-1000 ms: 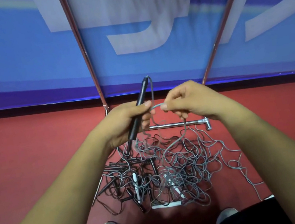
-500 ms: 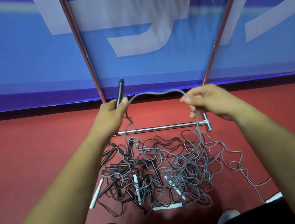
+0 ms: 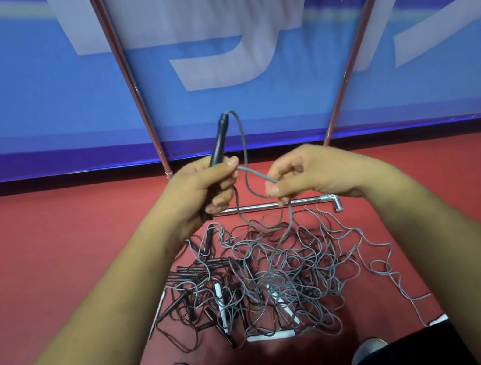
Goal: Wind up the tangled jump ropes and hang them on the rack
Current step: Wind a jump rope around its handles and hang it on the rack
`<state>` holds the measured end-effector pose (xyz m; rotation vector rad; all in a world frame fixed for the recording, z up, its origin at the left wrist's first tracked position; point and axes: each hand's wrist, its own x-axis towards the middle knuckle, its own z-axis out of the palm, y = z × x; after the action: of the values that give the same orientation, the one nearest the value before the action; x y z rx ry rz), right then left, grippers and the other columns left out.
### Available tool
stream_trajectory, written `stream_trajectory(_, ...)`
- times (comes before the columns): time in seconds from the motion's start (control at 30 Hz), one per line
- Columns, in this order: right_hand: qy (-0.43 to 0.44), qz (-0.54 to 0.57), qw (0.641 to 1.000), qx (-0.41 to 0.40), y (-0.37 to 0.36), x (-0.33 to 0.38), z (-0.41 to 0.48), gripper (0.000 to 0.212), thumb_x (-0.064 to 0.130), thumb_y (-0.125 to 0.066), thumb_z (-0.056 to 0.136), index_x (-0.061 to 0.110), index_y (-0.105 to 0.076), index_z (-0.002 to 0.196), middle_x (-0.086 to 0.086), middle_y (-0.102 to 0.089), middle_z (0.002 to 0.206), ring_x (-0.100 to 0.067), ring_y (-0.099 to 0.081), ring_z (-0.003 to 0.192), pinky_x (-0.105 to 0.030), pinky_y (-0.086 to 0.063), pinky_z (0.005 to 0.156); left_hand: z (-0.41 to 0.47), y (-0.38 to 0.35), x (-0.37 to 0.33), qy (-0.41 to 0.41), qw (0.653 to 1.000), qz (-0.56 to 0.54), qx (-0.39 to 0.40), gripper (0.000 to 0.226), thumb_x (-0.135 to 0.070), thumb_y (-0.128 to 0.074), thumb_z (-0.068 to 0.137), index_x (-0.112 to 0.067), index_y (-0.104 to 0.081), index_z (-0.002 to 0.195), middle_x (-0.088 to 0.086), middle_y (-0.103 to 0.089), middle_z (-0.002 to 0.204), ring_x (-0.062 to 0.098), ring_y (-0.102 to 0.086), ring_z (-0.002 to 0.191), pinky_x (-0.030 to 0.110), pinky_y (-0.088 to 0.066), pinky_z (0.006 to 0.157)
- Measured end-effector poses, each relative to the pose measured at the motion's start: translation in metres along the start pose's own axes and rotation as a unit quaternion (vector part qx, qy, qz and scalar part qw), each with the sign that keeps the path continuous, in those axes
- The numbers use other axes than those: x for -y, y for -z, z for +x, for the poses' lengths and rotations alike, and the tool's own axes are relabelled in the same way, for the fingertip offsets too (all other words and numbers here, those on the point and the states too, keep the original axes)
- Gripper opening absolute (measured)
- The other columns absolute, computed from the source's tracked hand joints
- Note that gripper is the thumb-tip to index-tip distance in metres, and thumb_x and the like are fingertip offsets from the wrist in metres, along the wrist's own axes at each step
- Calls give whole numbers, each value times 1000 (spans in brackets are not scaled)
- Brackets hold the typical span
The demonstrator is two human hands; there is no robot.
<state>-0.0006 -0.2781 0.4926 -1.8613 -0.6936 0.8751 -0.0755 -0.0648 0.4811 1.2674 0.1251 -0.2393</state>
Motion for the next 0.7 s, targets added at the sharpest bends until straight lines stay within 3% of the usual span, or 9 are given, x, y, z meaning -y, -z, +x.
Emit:
stream_trajectory(0.13, -118, -56, 991, 39, 17, -43, -3, 8, 17, -69, 91, 11, -72, 88, 2, -70, 77, -8, -56, 71, -24, -42, 69, 1, 18, -5, -68, 993, -68, -75, 16, -15, -58, 90, -9, -51, 77, -1, -39, 58, 7, -32, 40, 16, -19, 35)
stream_trajectory(0.23, -188, -145, 970, 53, 32, -72, -6, 20, 36, -77, 82, 17, -74, 80, 6, -63, 68, -19, -46, 64, -33, -37, 66, 2, 30, -9, -104, 986, -61, -115, 26, -11, -54, 98, -13, -54, 72, 1, -39, 61, 8, -32, 43, 16, -21, 35)
stream_trajectory(0.3, -200, -176, 963, 33, 35, -79, -9, 17, 33, -77, 84, 18, -75, 76, 8, -69, 70, -10, -55, 62, -28, -40, 71, 3, 38, -9, -100, 982, -55, -153, 24, -13, -55, 99, -14, -51, 75, -1, -43, 62, 9, -32, 44, 17, -21, 37)
stream_trajectory(0.37, -169, -100, 980, -32, 34, -78, -8, 12, 19, -72, 89, 10, -74, 82, 0, -74, 72, -3, -63, 62, -23, -44, 68, 6, 50, -4, -99, 967, 78, -221, 16, -15, -59, 98, -16, -56, 82, -7, -50, 59, 9, -36, 45, 19, -27, 41)
stream_trajectory(0.43, -120, 17, 987, -102, 32, -66, -5, 4, 7, -68, 90, 4, -71, 91, -5, -71, 67, -12, -67, 60, -26, -52, 66, 6, 62, 2, -98, 911, 288, -279, 5, -17, -66, 95, -21, -65, 96, -13, -57, 63, 8, -47, 54, 22, -39, 55)
stream_trajectory(0.47, -92, 50, 986, -128, 30, -56, -4, 5, 4, -68, 90, 4, -71, 93, -5, -68, 64, -14, -65, 57, -29, -53, 64, 7, 64, 4, -100, 888, 342, -290, 13, -17, -68, 93, -23, -67, 104, -12, -60, 72, 8, -52, 59, 23, -42, 62)
stream_trajectory(0.53, -37, 44, 987, -149, 22, -36, -1, 8, 5, -70, 88, 4, -73, 95, -6, -64, 65, -14, -58, 54, -27, -51, 60, 6, 60, 3, -114, 889, 336, -291, 23, -15, -68, 93, -21, -67, 115, -2, -59, 78, 4, -54, 56, 14, -42, 59)
stream_trajectory(0.6, 8, -3, 990, -141, 9, -15, 0, 9, 12, -74, 87, 8, -77, 95, -6, -66, 68, -11, -54, 56, -20, -48, 60, 3, 44, -1, -135, 911, 290, -261, 18, -10, -65, 94, -20, -68, 109, 2, -56, 71, 1, -49, 44, 11, -36, 47)
stream_trajectory(0.7, 58, -23, 989, -132, -12, 6, 5, 8, 16, -75, 87, 10, -77, 92, -2, -65, 65, -11, -53, 55, -20, -46, 61, -3, 20, -4, -131, 953, 237, -139, 14, -9, -62, 96, -18, -68, 106, 16, -61, 69, 14, -50, 46, 18, -29, 42)
